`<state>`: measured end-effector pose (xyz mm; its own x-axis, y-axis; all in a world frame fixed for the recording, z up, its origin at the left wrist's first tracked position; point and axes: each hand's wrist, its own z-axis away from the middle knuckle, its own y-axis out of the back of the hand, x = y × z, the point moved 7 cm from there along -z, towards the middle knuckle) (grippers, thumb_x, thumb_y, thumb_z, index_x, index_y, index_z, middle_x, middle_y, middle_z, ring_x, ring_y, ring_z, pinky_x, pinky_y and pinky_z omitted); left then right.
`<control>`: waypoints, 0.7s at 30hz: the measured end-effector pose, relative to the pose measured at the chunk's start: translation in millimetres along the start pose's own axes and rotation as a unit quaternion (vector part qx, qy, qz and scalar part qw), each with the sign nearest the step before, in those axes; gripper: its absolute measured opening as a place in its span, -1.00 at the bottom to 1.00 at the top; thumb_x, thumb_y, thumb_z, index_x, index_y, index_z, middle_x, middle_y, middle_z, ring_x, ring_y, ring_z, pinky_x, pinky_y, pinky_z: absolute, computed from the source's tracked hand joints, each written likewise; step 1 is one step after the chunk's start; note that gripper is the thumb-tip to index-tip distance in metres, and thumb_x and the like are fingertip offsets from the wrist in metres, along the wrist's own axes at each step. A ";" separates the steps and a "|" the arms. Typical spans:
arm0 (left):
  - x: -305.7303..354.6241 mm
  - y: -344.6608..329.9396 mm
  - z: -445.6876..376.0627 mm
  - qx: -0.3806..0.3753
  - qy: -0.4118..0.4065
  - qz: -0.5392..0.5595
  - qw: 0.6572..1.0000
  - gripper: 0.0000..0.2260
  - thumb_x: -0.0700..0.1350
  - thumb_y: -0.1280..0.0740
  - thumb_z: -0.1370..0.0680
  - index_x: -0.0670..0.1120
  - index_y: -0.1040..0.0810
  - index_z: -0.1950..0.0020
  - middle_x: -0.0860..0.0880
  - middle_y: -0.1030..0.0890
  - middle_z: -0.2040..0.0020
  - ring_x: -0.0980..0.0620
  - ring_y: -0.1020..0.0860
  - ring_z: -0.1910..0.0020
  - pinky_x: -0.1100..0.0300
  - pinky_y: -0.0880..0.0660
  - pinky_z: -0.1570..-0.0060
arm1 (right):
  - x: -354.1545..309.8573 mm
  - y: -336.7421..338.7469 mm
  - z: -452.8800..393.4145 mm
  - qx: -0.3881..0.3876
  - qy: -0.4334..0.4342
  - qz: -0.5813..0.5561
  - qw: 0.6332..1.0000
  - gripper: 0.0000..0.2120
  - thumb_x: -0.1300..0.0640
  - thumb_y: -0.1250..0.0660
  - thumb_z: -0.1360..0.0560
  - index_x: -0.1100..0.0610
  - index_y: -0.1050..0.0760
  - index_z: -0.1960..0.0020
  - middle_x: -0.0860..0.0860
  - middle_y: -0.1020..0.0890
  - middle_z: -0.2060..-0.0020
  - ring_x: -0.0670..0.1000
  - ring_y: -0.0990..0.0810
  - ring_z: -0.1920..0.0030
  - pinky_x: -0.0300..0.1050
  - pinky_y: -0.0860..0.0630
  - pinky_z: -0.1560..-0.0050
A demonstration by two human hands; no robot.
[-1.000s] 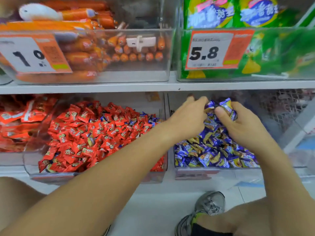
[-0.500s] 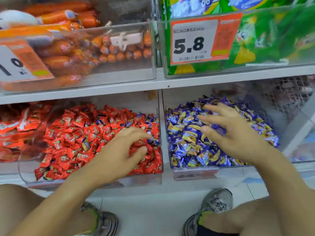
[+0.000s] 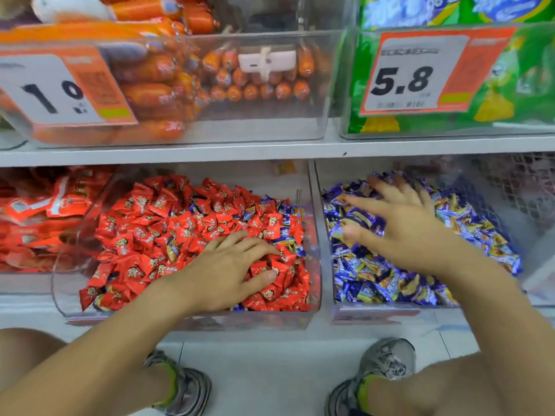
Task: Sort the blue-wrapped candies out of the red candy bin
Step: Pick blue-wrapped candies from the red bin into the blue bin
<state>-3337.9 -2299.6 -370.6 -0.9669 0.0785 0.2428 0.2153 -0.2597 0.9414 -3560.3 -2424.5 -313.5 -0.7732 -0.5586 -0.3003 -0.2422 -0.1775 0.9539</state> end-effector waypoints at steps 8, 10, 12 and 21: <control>-31.4 17.3 1.4 0.094 -0.051 -0.063 0.992 -0.46 0.33 0.05 -0.54 0.13 -0.39 -0.39 0.14 -0.48 -0.33 0.08 -0.35 -0.39 0.06 -0.29 -0.35 | -125.3 26.6 7.8 0.064 0.217 -0.084 0.970 -0.79 -0.07 -0.34 -0.53 -0.04 -0.64 -0.09 -0.16 -0.63 0.05 -0.20 -0.55 0.02 -0.32 -0.40 -0.07; -39.1 23.9 0.1 0.107 -0.070 -0.072 0.989 -0.46 0.34 0.02 -0.54 0.10 -0.45 -0.35 0.13 -0.52 -0.26 0.08 -0.41 -0.31 0.07 -0.29 -0.32 | -150.0 10.5 -3.1 0.010 0.229 -0.061 0.972 -0.81 -0.08 -0.39 -0.50 -0.05 -0.63 -0.07 -0.14 -0.63 0.06 -0.13 -0.57 0.02 -0.21 -0.46 -0.11; -47.6 29.8 -3.4 0.106 -0.083 -0.067 0.989 -0.50 0.32 -0.01 -0.55 0.09 -0.50 -0.28 0.12 -0.54 -0.20 0.07 -0.43 -0.25 0.09 -0.29 -0.30 | -169.3 -8.1 -11.1 -0.051 0.217 -0.016 0.975 -0.79 -0.12 -0.43 -0.46 -0.07 -0.61 -0.05 -0.11 -0.62 0.05 -0.07 -0.58 0.01 -0.07 -0.50 -0.11; -62.7 94.7 71.1 0.245 -0.079 0.043 0.965 -0.80 0.10 -0.28 -0.49 0.12 -0.59 -0.06 0.19 -0.54 -0.03 0.20 -0.45 -0.09 0.19 -0.37 -0.17 | -215.2 -67.1 -18.7 -0.139 0.219 -0.061 0.964 -0.51 -0.22 -0.52 -0.33 -0.08 -0.53 -0.18 -0.09 -0.49 0.00 -0.10 -0.42 -0.03 -0.13 -0.41 -0.12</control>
<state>-3247.2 -2260.6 -280.0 -0.9181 0.2319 0.3214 0.3701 0.2113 0.9046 -3366.7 -2307.5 -312.9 -0.4125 -0.7975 -0.4401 -0.1028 -0.4393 0.8924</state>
